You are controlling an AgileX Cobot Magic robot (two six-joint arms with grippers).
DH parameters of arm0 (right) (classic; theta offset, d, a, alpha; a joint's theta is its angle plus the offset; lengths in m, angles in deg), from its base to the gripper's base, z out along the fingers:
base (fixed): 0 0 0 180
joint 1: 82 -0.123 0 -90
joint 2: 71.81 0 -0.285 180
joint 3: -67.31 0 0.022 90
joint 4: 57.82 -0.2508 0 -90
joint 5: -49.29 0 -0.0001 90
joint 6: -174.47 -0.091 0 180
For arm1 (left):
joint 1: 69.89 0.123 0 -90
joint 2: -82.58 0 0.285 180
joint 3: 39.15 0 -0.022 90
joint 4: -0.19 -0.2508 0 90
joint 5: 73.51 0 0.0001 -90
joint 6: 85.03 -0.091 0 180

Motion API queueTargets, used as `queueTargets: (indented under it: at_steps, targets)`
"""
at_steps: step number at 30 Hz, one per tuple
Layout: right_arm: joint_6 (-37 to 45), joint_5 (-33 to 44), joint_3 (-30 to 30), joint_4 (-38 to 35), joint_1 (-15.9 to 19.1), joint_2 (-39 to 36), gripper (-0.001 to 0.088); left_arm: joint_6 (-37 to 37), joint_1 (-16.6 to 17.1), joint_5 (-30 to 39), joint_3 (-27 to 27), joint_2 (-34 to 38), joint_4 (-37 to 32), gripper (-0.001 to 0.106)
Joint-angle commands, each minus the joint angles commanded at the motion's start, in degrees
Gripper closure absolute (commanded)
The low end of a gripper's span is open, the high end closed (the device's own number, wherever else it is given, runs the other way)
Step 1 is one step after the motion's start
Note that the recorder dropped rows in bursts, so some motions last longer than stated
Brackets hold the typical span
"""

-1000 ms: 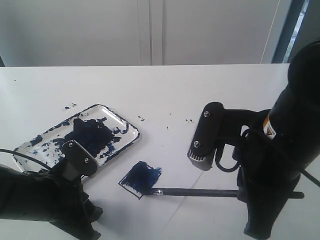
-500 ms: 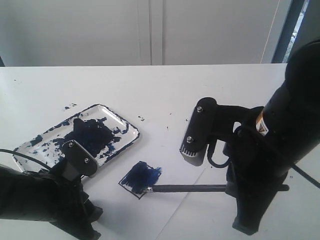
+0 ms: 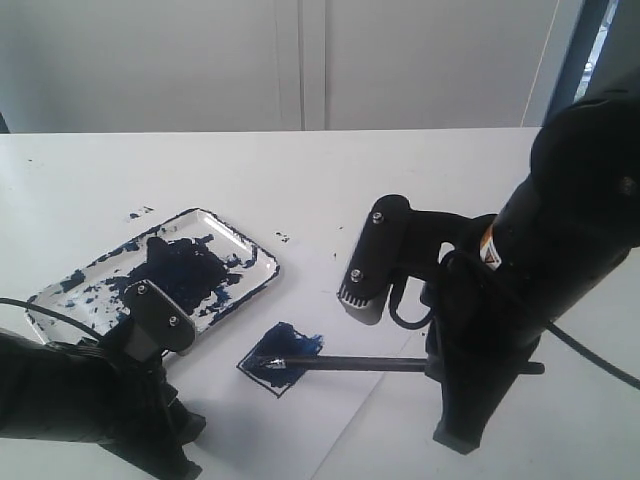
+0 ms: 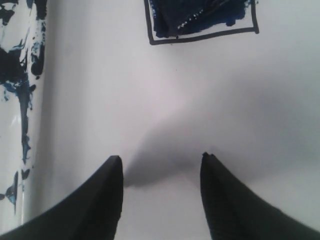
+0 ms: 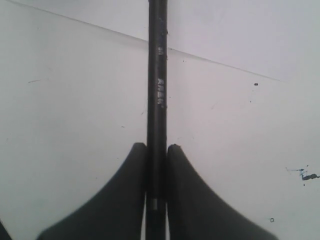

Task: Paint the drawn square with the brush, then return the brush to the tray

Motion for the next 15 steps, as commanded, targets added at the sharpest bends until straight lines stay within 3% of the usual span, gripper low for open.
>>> queueTargets:
  at_steps: [15]
  targets:
    - [0.00,5.91,0.00,0.11,0.00,1.60,0.0868,0.00,0.00,0.00,0.00,0.00,0.00,0.052]
